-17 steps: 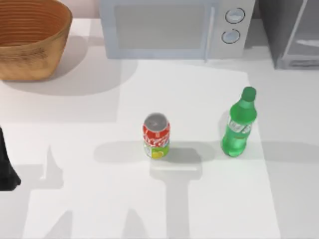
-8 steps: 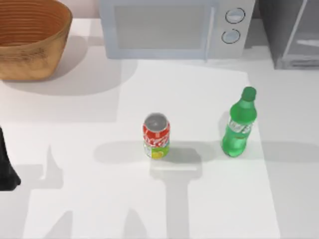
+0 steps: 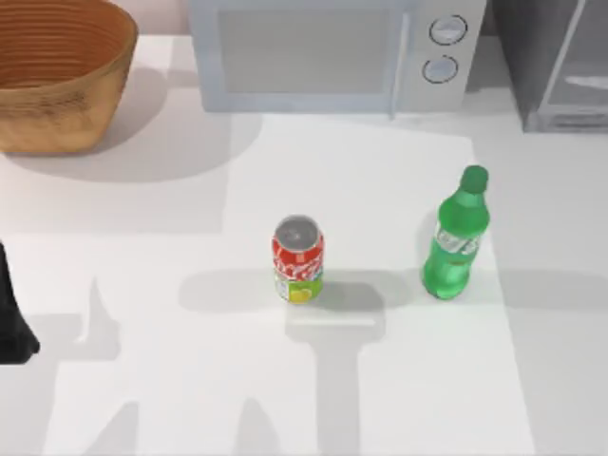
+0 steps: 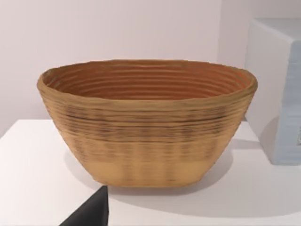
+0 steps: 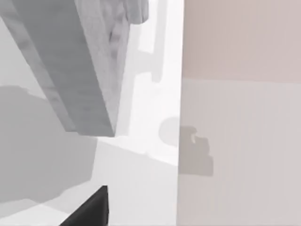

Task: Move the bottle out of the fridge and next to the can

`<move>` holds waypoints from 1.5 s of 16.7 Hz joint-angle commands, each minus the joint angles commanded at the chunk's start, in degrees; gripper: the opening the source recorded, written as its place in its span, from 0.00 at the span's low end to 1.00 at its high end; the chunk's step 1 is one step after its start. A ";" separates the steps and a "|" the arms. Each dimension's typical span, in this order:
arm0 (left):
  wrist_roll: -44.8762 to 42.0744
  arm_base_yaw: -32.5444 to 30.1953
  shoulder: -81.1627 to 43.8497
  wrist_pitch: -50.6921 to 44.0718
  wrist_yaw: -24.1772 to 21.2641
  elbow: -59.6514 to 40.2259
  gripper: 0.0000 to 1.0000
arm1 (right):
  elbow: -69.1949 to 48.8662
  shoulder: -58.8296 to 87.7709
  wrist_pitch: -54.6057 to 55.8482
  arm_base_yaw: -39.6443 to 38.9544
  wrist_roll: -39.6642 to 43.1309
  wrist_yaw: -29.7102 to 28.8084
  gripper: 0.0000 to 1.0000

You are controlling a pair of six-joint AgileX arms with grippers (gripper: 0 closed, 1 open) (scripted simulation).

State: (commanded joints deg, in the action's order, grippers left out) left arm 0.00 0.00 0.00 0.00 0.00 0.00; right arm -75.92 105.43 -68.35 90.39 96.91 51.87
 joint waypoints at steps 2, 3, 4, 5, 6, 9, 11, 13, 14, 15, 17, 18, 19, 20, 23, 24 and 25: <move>0.00 0.00 0.00 0.00 0.00 0.00 1.00 | 0.25 0.19 7.83 -5.77 -9.94 -1.22 1.00; 0.00 0.00 0.00 0.00 0.00 0.00 1.00 | 0.38 0.25 12.01 -8.83 -15.25 -1.88 1.00; 0.00 0.00 0.00 0.00 0.00 0.00 1.00 | 0.50 0.28 16.30 -11.92 -20.64 -2.55 1.00; 0.00 0.00 0.00 0.00 0.00 0.00 1.00 | 0.61 0.29 20.64 -15.03 -26.01 -3.22 1.00; 0.00 0.00 0.00 0.00 0.00 0.00 1.00 | 0.72 0.28 24.95 -18.10 -31.27 -3.89 1.00; 0.00 0.00 0.00 0.00 0.00 0.00 1.00 | 0.98 0.12 37.06 -26.68 -45.43 -5.76 1.00; 0.00 0.00 0.00 0.00 0.00 0.00 1.00 | 1.10 -0.03 43.68 -31.44 -52.60 -6.79 1.00; 0.00 0.00 0.00 0.00 0.00 0.00 1.00 | 1.20 -0.22 48.39 -34.99 -57.41 -7.57 1.00; 0.00 0.00 0.00 0.00 0.00 0.00 1.00 | 1.24 -0.30 49.80 -36.14 -58.85 -7.82 1.00; 0.00 0.00 0.00 0.00 0.00 0.00 1.00 | 1.27 -0.36 50.62 -36.83 -59.68 -7.97 1.00; 0.00 0.00 0.00 0.00 0.00 0.00 1.00 | 1.28 -0.38 50.86 -37.04 -59.92 -8.01 1.00; 0.00 0.00 0.00 0.00 0.00 0.00 1.00 | 1.28 -0.38 50.86 -37.04 -59.92 -8.01 1.00; 0.00 0.00 0.00 0.00 0.00 0.00 1.00 | 1.28 -0.38 50.86 -37.04 -59.92 -8.01 1.00; 0.00 0.00 0.00 0.00 0.00 0.00 1.00 | 1.73 -0.64 51.05 -36.37 -59.78 -7.90 1.00; 0.00 0.00 0.00 0.00 0.00 0.00 1.00 | 2.39 -0.99 51.95 -38.31 -61.47 -9.58 1.00; 0.00 0.00 0.00 0.00 0.00 0.00 1.00 | 3.00 -1.29 52.70 -40.11 -62.89 -11.01 1.00; 0.00 0.00 0.00 0.00 0.00 0.00 1.00 | 3.80 -1.69 53.65 -42.54 -64.68 -12.86 1.00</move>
State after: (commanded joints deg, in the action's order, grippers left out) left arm 0.00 0.00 0.00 0.00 0.00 0.00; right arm -72.12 103.74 -14.70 47.85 32.23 39.01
